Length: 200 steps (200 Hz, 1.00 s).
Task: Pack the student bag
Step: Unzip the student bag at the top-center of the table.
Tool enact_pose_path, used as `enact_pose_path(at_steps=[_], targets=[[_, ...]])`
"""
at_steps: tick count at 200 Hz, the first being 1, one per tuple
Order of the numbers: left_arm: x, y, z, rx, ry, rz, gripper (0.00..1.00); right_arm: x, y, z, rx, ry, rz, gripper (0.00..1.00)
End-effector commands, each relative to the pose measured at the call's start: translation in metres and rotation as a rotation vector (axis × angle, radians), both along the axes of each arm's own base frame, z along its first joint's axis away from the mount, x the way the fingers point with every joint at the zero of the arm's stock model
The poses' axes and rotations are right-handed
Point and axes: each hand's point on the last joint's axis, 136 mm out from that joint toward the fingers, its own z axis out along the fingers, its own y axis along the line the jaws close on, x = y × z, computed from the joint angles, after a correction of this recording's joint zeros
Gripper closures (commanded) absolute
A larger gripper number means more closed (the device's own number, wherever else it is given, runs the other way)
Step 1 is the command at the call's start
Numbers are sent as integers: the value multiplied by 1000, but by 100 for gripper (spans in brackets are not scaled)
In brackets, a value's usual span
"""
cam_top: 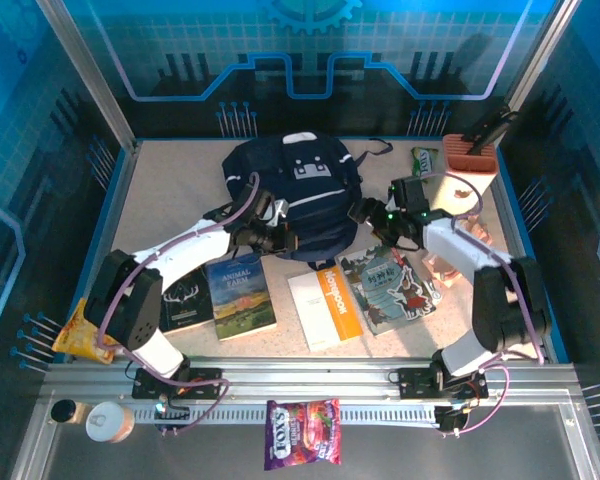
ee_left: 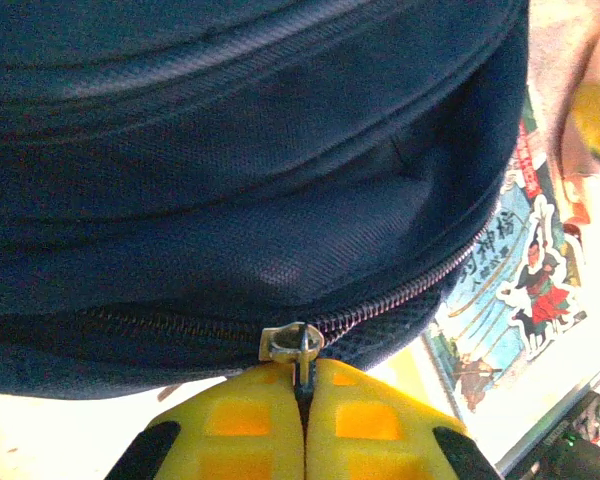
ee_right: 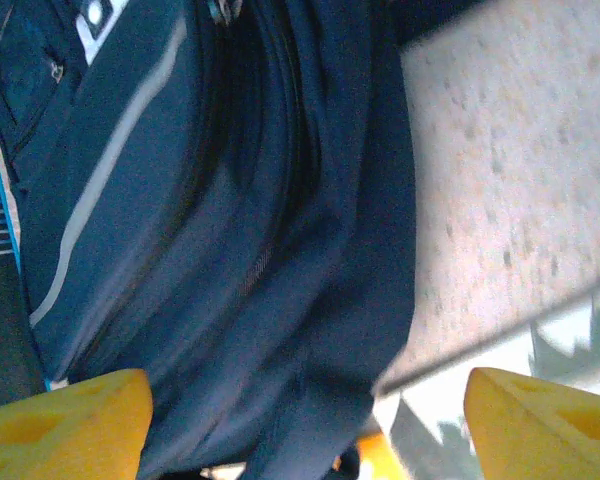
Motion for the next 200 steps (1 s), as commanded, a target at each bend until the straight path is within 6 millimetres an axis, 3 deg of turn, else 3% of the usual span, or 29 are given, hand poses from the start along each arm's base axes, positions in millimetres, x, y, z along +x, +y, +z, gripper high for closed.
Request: enact_pose_path(at_steps=[1, 23, 26, 38, 75, 78, 92, 127, 178, 200], targets=[[11, -21, 22, -53, -70, -72, 100, -30, 7, -6, 8, 86, -115, 7], [12, -27, 19, -56, -61, -86, 100, -39, 26, 1, 61, 91, -162, 4], [12, -28, 18, -54, -59, -90, 100, -44, 25, -7, 57, 112, -170, 4], [12, -30, 16, -51, -58, -95, 100, -46, 31, -9, 74, 133, -200, 3], [9, -34, 11, -47, -52, -104, 100, -35, 56, -16, 146, 152, -200, 4], [8, -34, 11, -47, -50, -103, 100, -29, 61, -7, 165, 132, -194, 4], [8, -34, 8, -45, -44, -101, 100, -22, 70, -8, 173, 134, -182, 5], [7, -33, 7, -41, -34, -100, 100, -16, 73, -31, 133, 195, -219, 9], [4, -24, 8, -12, -32, -99, 100, -6, 77, -41, 110, 182, -187, 36], [1, -16, 9, 1, -26, -100, 100, 0, 68, -39, 77, 142, -186, 57]])
